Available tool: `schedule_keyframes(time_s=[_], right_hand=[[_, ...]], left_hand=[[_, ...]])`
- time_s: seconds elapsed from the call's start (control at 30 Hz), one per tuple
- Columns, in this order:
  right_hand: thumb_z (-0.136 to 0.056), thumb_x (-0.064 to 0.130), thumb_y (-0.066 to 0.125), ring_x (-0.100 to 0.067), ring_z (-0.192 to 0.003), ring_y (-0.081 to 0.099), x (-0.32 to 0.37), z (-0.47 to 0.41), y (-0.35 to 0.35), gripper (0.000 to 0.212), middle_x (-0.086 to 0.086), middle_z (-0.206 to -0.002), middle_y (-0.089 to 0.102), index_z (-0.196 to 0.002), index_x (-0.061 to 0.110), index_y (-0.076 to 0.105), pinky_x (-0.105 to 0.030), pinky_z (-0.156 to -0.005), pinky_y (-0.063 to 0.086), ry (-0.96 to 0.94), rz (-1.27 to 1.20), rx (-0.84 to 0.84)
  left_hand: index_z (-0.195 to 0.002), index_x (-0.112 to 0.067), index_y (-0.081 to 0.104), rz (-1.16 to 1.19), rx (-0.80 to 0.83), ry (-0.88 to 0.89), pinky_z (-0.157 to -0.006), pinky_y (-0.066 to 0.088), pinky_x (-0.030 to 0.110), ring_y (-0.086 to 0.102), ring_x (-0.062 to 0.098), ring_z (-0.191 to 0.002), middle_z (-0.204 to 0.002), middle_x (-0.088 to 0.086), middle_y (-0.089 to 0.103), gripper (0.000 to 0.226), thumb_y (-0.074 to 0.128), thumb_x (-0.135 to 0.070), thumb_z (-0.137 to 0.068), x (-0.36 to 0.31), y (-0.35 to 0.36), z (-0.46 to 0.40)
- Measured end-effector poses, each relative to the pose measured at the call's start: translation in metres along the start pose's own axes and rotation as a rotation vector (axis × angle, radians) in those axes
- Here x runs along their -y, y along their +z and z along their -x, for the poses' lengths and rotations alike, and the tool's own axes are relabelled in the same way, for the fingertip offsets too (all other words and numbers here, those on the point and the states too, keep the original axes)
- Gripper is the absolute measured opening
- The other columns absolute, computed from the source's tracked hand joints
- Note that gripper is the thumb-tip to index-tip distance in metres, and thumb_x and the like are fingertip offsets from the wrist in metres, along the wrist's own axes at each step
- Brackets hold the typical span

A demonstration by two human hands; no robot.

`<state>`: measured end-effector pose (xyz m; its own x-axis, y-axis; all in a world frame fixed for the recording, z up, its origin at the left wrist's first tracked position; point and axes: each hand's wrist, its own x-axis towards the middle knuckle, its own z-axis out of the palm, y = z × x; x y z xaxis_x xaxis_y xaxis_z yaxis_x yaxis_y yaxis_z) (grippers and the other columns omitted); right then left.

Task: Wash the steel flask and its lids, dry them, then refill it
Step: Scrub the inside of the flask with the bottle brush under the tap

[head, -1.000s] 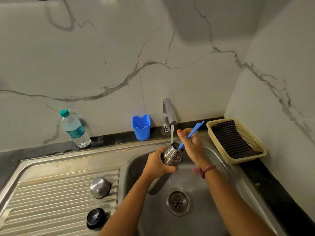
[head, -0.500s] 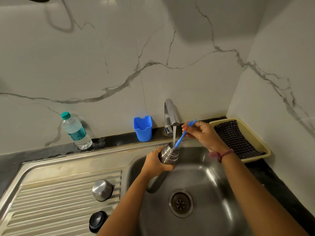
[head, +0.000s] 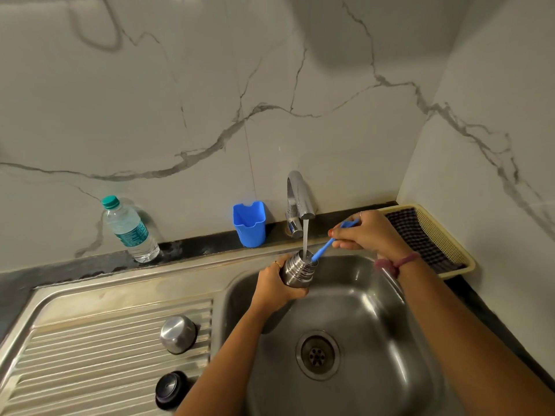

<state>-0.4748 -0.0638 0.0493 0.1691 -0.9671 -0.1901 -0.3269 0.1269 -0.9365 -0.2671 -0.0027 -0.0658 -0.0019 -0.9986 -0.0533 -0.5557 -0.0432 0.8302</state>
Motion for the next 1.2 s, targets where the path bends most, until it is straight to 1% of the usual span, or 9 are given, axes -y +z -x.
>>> schedule_keyframes(time_s=[0.13,0.23,0.33,0.53,0.73,0.9,1.0,1.1,1.2], right_hand=[[-0.079,0.012,0.073,-0.017,-0.078,0.073,0.011,0.001,-0.019,0.018,-0.008,-0.083,0.074,-0.096,0.005,0.07,-0.021,-0.07,0.058,-0.165,0.202,0.2],[-0.08,0.011,0.072,-0.015,-0.082,0.072,0.011,-0.002,-0.031,0.017,-0.004,-0.085,0.074,-0.097,0.008,0.072,-0.021,-0.073,0.057,-0.249,0.295,0.273],[-0.078,0.014,0.075,-0.01,-0.082,0.068,0.009,-0.006,-0.035,0.016,0.003,-0.084,0.072,-0.094,0.014,0.074,-0.019,-0.074,0.054,-0.312,0.402,0.247],[-0.082,0.021,0.071,-0.012,-0.066,0.071,0.008,-0.009,-0.023,0.014,-0.003,-0.078,0.073,-0.093,0.011,0.071,-0.022,-0.064,0.058,-0.282,0.426,0.134],[-0.08,0.017,0.075,-0.017,-0.061,0.071,0.009,-0.009,-0.007,0.015,-0.01,-0.071,0.072,-0.087,0.004,0.07,-0.019,-0.058,0.057,-0.127,0.254,-0.038],[-0.077,0.017,0.077,-0.016,-0.063,0.07,0.011,-0.011,-0.007,0.017,-0.012,-0.072,0.073,-0.085,0.004,0.069,-0.02,-0.06,0.057,-0.055,0.157,-0.006],[-0.079,0.015,0.074,-0.012,-0.066,0.071,0.011,-0.009,-0.01,0.016,-0.01,-0.078,0.073,-0.091,0.007,0.071,-0.015,-0.06,0.056,-0.17,0.215,0.098],[-0.079,0.015,0.074,-0.015,-0.075,0.071,0.009,-0.009,-0.019,0.017,-0.003,-0.08,0.073,-0.095,0.01,0.072,-0.02,-0.07,0.057,-0.302,0.324,0.222],[-0.076,0.022,0.076,-0.015,-0.082,0.067,0.005,-0.014,-0.027,0.017,0.004,-0.085,0.072,-0.093,0.019,0.075,-0.024,-0.076,0.056,-0.385,0.446,0.238]], left_hand=[[-0.132,-0.02,0.05,-0.006,0.009,0.01,-0.075,0.043,-0.001,0.055,-0.006,-0.091,-0.111,-0.013,0.058,0.075,0.088,-0.016,-0.068,-0.002,0.0,0.0],[-0.134,-0.019,0.05,-0.024,0.023,0.025,-0.076,0.042,-0.001,0.055,-0.005,-0.092,-0.117,-0.008,0.061,0.077,0.088,-0.016,-0.068,-0.005,0.0,0.0],[-0.134,-0.017,0.05,-0.035,0.023,0.024,-0.076,0.041,-0.003,0.054,-0.006,-0.09,-0.115,-0.009,0.06,0.075,0.088,-0.015,-0.069,-0.005,0.001,-0.001],[-0.133,-0.019,0.051,-0.022,0.006,-0.008,-0.072,0.042,0.001,0.054,-0.001,-0.093,-0.112,-0.011,0.058,0.074,0.088,-0.015,-0.068,-0.007,0.003,-0.002],[-0.134,-0.019,0.05,-0.001,-0.01,-0.037,-0.07,0.041,0.001,0.054,0.001,-0.098,-0.113,-0.012,0.057,0.077,0.089,-0.016,-0.067,-0.007,0.006,-0.004],[-0.135,-0.02,0.05,0.017,-0.014,-0.037,-0.071,0.042,0.003,0.055,0.004,-0.102,-0.115,-0.012,0.057,0.079,0.089,-0.016,-0.067,-0.006,0.006,-0.003],[-0.133,-0.023,0.05,0.035,-0.013,-0.041,-0.072,0.042,0.003,0.056,0.0,-0.097,-0.112,-0.015,0.057,0.077,0.088,-0.014,-0.067,-0.006,0.006,-0.002],[-0.129,-0.027,0.05,0.024,0.001,-0.024,-0.074,0.041,-0.001,0.054,-0.01,-0.092,-0.109,-0.017,0.057,0.074,0.088,-0.014,-0.067,-0.003,0.006,0.0],[-0.132,-0.024,0.05,0.013,0.014,-0.013,-0.076,0.039,-0.004,0.053,-0.011,-0.093,-0.112,-0.016,0.058,0.075,0.088,-0.014,-0.068,-0.002,0.005,0.0]])
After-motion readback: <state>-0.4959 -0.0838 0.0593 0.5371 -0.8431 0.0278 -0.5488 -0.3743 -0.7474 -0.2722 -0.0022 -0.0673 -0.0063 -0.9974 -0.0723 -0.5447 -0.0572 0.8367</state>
